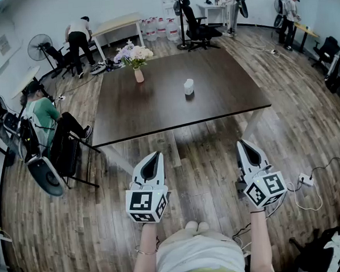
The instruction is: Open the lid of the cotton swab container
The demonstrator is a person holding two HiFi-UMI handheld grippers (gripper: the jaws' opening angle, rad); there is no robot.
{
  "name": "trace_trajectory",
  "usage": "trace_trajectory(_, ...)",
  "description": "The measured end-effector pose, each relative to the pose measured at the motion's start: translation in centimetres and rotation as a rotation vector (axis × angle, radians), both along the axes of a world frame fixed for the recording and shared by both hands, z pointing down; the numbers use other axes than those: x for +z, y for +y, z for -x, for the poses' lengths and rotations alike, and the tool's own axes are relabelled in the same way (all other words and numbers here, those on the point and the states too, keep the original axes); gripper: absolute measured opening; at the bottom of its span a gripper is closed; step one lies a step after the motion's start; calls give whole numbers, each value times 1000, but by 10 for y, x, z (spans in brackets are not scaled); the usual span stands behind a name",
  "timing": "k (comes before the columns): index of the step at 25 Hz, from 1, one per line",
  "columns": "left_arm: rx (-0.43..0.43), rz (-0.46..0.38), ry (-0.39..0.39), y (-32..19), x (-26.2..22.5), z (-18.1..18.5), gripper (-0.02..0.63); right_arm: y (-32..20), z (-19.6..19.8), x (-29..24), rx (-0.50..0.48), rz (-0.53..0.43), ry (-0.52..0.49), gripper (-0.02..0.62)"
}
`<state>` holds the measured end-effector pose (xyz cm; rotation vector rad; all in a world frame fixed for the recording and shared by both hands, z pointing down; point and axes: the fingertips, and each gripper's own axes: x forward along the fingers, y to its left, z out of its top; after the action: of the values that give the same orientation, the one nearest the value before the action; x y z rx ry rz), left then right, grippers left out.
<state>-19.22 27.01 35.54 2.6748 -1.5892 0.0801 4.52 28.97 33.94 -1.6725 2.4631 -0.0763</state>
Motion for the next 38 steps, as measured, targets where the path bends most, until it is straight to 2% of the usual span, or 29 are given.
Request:
trace_trajectory(17, -16, 24, -1, -16, 9, -37, 25, -22, -35, 13, -27, 8, -25, 20)
trace_trajectory(23, -37, 49, -5, -29, 18, -41, 25, -39, -36, 18, -59, 12, -45, 20)
trace_trajectory(29, -50, 59, 6, -66, 26, -42, 25, -78, -32, 31, -82, 42, -43, 20)
trace_trajectory(38, -19, 57, 19, -158, 27, -55, 25, -168, -34, 32, -93, 39, -58, 20)
